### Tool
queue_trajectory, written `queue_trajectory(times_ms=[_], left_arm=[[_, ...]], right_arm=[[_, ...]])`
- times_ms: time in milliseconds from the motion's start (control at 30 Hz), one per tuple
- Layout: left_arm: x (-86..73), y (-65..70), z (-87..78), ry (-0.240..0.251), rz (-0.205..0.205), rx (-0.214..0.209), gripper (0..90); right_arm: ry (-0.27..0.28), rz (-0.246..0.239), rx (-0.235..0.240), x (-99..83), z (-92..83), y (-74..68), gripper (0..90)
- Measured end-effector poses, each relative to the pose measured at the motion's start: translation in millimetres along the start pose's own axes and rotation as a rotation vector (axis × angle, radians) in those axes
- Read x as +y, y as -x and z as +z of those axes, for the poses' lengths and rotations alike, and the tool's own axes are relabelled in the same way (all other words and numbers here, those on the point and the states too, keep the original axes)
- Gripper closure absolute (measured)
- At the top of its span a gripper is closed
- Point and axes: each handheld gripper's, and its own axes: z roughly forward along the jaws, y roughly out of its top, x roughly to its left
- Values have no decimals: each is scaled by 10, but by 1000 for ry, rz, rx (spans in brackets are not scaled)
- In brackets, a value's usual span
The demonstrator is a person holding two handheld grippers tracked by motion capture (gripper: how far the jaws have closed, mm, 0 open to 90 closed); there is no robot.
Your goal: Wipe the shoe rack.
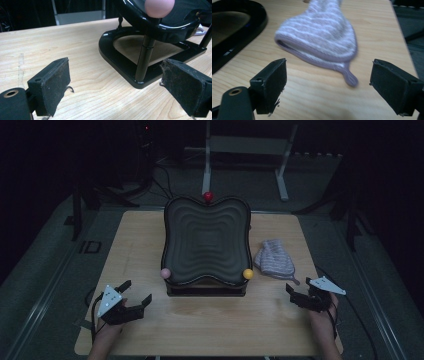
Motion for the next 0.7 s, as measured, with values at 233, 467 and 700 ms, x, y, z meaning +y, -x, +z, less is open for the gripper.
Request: queue_trajectory(times_ms=[233, 467, 700], left_arm=[[-22, -23, 3, 21, 4, 40, 85], [-34, -25, 18, 3, -5, 59, 85], [-32, -16, 17, 1, -12, 70, 85]], right_arm=[[-14, -12, -92, -64, -40, 66, 134], [-2, 7, -100, -76, -33, 94, 133], [-2, -9, -109, -85, -20, 80, 134]])
